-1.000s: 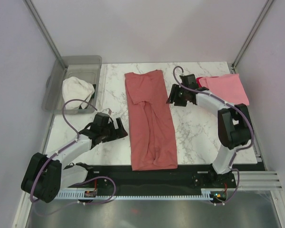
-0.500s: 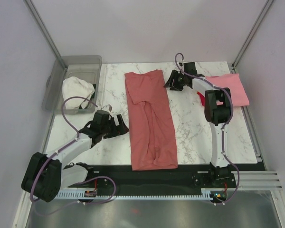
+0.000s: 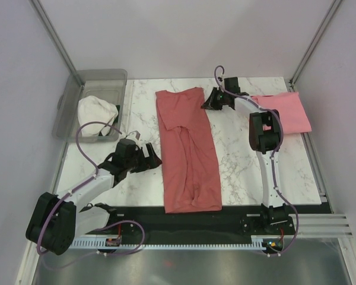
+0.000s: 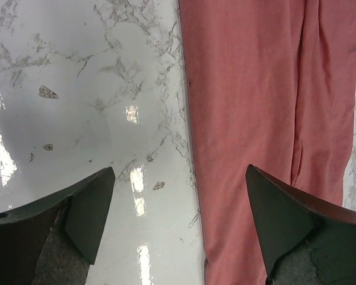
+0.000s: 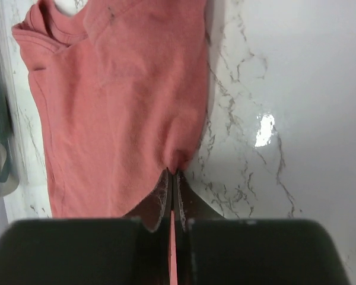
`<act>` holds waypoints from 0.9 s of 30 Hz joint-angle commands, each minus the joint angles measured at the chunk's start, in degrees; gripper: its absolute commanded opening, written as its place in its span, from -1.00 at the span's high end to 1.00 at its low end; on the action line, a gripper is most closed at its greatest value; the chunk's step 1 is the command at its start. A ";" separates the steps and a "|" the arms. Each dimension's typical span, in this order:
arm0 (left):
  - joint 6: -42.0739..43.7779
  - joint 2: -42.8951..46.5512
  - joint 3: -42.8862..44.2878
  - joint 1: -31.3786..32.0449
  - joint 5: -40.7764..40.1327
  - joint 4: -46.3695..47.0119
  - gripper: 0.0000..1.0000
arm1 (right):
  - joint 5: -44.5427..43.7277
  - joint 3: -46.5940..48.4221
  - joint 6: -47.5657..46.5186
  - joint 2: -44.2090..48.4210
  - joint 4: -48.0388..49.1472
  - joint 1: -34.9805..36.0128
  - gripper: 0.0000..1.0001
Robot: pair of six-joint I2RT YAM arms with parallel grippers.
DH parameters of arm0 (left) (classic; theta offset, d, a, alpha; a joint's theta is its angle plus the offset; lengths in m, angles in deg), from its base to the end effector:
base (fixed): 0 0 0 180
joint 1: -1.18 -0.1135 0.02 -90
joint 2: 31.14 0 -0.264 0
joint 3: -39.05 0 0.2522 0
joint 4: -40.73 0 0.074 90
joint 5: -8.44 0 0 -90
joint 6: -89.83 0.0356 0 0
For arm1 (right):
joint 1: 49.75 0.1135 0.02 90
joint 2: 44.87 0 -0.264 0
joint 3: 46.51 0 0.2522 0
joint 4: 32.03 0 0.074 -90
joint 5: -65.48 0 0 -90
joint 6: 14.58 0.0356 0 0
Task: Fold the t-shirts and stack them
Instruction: Fold the tshirt
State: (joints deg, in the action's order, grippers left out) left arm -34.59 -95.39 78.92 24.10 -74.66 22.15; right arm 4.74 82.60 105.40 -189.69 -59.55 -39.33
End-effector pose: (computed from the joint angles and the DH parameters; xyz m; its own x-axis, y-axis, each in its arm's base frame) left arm 0.1964 -0.0877 0.1727 -0.7821 -0.2786 -0.5574 0.0309 0.8761 -0.4812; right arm 0.5428 0.1175 0.1254 -0.8374 0.2893 -0.4638 -0.1035 0.7493 0.6541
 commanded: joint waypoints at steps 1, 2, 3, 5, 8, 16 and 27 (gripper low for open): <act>1.98 -0.44 -0.27 0.11 1.98 3.32 -0.97 | -6.22 0.32 2.09 -1.88 -1.01 -1.18 1.00; 2.16 -0.53 -0.36 0.20 2.07 3.33 -0.97 | -7.27 -0.64 3.41 -1.53 -0.14 -1.80 1.00; 2.16 -0.53 -0.36 0.11 2.16 3.59 -0.97 | -8.50 -1.70 4.55 -1.09 1.96 -2.41 1.00; 2.16 -0.96 -0.27 0.11 2.77 3.76 -0.97 | -11.84 -4.07 7.28 0.23 3.99 -4.08 1.00; 2.16 -3.07 0.61 0.11 3.39 3.76 -0.97 | -13.43 -5.40 8.08 1.37 5.14 -5.05 1.00; 1.19 -6.86 4.12 0.29 4.62 1.66 -0.96 | -11.58 -14.32 3.78 10.76 5.15 -4.18 -0.32; 0.67 -9.48 10.27 0.73 3.39 -1.07 -0.91 | -19.93 -54.76 -2.56 51.15 0.22 7.67 0.21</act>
State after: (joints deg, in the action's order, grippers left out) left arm -34.59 -103.22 85.12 24.32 -71.06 21.01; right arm -11.81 35.61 105.29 -149.65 -57.32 -36.45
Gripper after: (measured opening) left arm 0.960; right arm 0.401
